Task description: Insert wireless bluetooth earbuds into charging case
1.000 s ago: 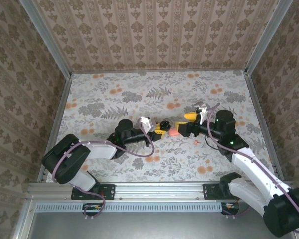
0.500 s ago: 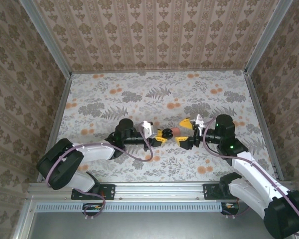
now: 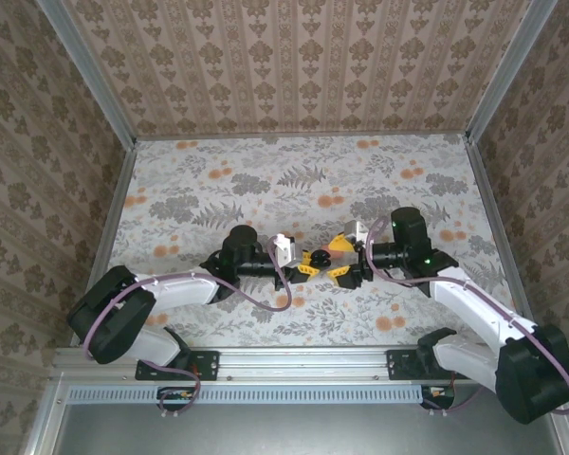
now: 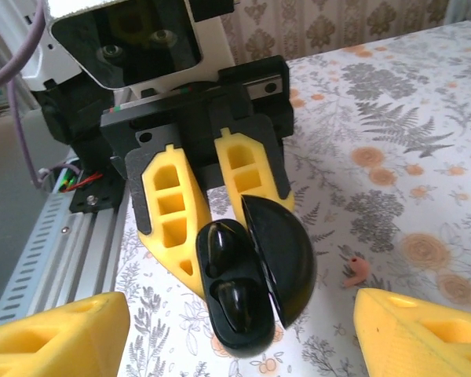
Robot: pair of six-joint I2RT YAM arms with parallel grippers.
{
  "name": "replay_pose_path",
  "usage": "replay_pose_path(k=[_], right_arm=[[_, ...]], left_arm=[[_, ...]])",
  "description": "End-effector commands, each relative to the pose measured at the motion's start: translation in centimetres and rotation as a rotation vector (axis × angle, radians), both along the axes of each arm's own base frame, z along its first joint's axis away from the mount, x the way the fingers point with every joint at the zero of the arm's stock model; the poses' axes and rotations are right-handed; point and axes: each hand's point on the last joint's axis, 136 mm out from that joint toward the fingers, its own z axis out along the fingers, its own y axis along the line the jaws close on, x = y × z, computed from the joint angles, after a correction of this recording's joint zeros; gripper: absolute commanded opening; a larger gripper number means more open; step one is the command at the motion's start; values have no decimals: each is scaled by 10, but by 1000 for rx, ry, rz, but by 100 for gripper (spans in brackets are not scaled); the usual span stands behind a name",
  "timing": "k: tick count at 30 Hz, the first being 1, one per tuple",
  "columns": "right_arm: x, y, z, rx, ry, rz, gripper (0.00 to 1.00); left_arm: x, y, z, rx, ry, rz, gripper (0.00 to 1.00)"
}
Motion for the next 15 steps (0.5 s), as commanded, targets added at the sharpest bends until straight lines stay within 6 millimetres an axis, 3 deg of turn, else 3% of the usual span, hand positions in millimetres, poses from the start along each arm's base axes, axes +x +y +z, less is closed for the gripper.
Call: replay_pose_path(k=[1, 15], right_arm=[[-11, 9, 6, 16, -11, 103, 76], [-22, 18, 10, 33, -6, 209, 61]], left_arm=[[-2, -4, 19, -36, -64, -17, 13], [5, 1, 16, -21, -76, 45, 13]])
